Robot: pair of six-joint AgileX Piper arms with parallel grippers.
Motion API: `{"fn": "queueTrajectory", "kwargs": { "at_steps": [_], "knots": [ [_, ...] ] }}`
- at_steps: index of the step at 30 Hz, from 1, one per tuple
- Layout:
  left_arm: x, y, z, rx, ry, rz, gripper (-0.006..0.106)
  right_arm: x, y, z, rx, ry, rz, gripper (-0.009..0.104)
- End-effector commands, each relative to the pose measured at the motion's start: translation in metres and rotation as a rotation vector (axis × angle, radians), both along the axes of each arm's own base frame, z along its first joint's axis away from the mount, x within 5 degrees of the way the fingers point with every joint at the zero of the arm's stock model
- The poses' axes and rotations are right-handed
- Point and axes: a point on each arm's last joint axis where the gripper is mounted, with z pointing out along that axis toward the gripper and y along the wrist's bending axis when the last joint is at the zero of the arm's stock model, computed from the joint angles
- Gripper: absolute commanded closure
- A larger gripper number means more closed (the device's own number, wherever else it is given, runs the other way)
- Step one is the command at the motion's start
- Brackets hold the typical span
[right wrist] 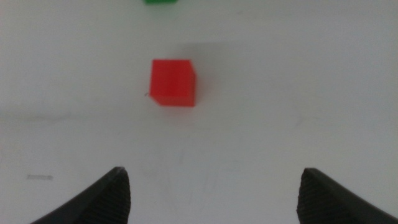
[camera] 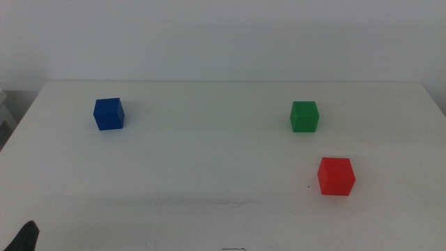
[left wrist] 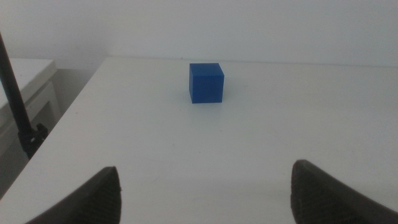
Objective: Stack red cubes first, then green, then blue cubes in a specific spot.
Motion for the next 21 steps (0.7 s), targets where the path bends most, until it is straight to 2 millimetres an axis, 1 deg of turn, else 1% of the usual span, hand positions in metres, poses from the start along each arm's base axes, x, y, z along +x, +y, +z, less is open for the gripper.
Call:
{"fn": "queueTrajectory", "kwargs": {
  "at_steps": [1, 6, 10, 12, 17, 21],
  "knots": [
    [-0.001, 0.0, 0.009, -0.016, -0.101, 0.001, 0.007, 0.014, 0.01, 0.01, -0.011, -0.039, 0.048, 0.02],
    [-0.001, 0.0, 0.009, -0.016, -0.101, 0.001, 0.007, 0.04, 0.025, -0.006, -0.033, 0.048, 0.102, 0.02],
    [-0.001, 0.0, 0.009, -0.016, -0.101, 0.001, 0.007, 0.062, 0.03, -0.023, -0.025, 0.133, 0.048, 0.02],
    [-0.001, 0.0, 0.009, -0.016, -0.101, 0.001, 0.007, 0.076, 0.034, -0.027, -0.019, 0.164, 0.019, 0.02],
    [-0.001, 0.0, 0.009, -0.016, -0.101, 0.001, 0.007, 0.106, 0.054, -0.031, -0.033, 0.236, 0.019, 0.02],
    [-0.001, 0.0, 0.009, -0.016, -0.101, 0.001, 0.007, 0.126, 0.071, -0.044, -0.048, 0.3, 0.036, 0.02]
  ]
}}
